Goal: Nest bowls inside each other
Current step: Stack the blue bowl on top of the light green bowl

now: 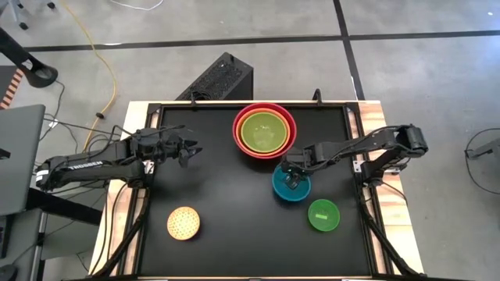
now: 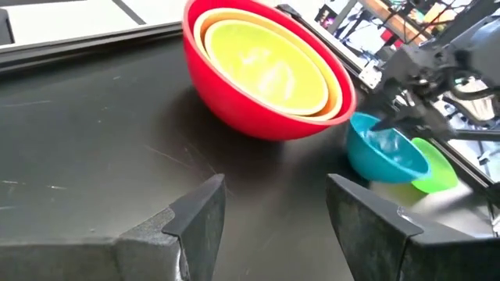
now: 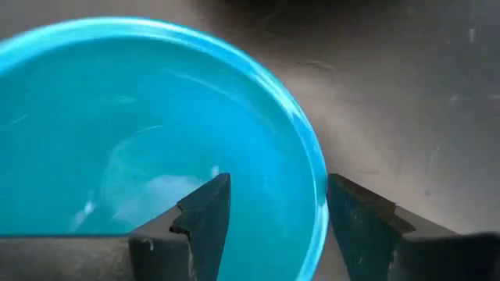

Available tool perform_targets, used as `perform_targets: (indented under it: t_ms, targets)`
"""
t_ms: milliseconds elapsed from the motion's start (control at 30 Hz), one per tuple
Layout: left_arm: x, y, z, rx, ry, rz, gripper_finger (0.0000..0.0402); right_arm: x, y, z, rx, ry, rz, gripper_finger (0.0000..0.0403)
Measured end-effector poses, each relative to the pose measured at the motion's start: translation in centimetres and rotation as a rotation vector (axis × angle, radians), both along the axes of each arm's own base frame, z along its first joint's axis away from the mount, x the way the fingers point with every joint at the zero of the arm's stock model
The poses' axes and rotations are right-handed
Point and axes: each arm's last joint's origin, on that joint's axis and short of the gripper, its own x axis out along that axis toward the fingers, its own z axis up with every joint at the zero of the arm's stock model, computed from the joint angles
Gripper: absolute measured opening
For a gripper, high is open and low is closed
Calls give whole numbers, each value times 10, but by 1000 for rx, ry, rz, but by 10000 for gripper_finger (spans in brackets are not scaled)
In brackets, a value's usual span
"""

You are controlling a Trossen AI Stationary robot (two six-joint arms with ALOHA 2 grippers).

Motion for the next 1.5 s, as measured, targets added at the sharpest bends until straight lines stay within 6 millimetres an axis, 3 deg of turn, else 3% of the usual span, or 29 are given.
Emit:
perform_targets:
  t_ms: [200,433,800,967,1200,1367,1500]
  targets:
    - [0,1,0,7,1,30,210,-12,1,16,21,-42,-18,226]
    - [0,1,0,8,1,41,210,-15,5,16,24,-26,6,226]
    - [-1,1,0,17,5,46,210,-21,-2,-30,121,-96,3,220]
    - [-1,1,0,17,5,46,210,-20,-2,-31,123,-114,6,167]
    - [-1,1,0,21,7,45,210,-19,-3,-28,161,-132,19,23]
    - [-1,1,0,30,11,41,210,-21,-8,-18,227,-128,31,28]
    - [-1,1,0,35,14,38,210,-17,-8,10,297,-175,120,20]
